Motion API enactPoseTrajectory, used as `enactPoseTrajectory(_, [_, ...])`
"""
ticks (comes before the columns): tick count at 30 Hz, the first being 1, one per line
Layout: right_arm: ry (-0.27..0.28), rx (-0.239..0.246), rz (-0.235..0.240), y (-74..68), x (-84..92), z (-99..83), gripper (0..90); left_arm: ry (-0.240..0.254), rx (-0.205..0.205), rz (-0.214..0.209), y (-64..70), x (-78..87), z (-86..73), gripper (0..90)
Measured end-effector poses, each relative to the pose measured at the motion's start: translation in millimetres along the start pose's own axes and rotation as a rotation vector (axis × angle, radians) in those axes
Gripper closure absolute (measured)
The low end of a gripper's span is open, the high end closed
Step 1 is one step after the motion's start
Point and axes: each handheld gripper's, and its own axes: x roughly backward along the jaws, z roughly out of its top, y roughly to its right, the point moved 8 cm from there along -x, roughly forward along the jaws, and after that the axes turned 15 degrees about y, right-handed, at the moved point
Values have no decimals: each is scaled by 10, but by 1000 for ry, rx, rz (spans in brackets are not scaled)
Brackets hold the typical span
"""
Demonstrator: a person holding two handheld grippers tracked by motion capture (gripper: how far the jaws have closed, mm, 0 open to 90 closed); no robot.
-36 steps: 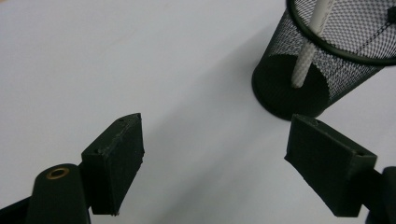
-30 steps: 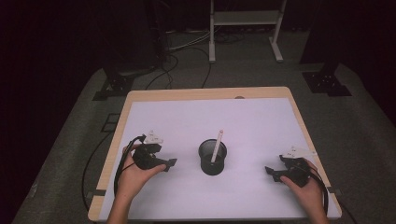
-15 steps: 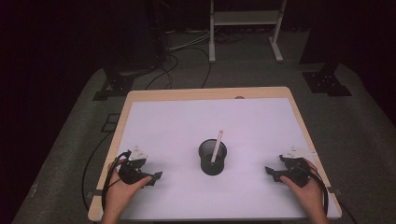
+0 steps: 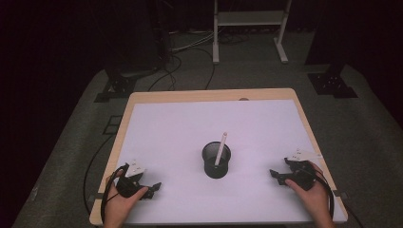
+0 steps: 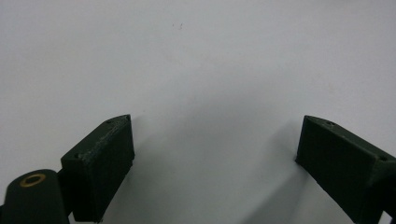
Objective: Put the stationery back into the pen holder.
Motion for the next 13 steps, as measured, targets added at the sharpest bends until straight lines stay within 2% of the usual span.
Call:
enactPoseTrajectory(1, [0, 0, 0, 0, 0, 0, 186, 19, 0, -2, -1, 1, -7, 97])
enactPoseTrajectory(3, [0, 0, 0, -1, 0, 0, 186, 17, -8, 3, -1, 0, -8, 96])
enactPoseTrajectory(5, [0, 0, 0, 0, 0, 0, 186, 5, 8, 18, -20, -8, -16, 52])
enactPoseTrajectory(13, [-1, 3, -2, -2, 2, 1, 187, 4, 8, 17, -20, -7, -16, 47])
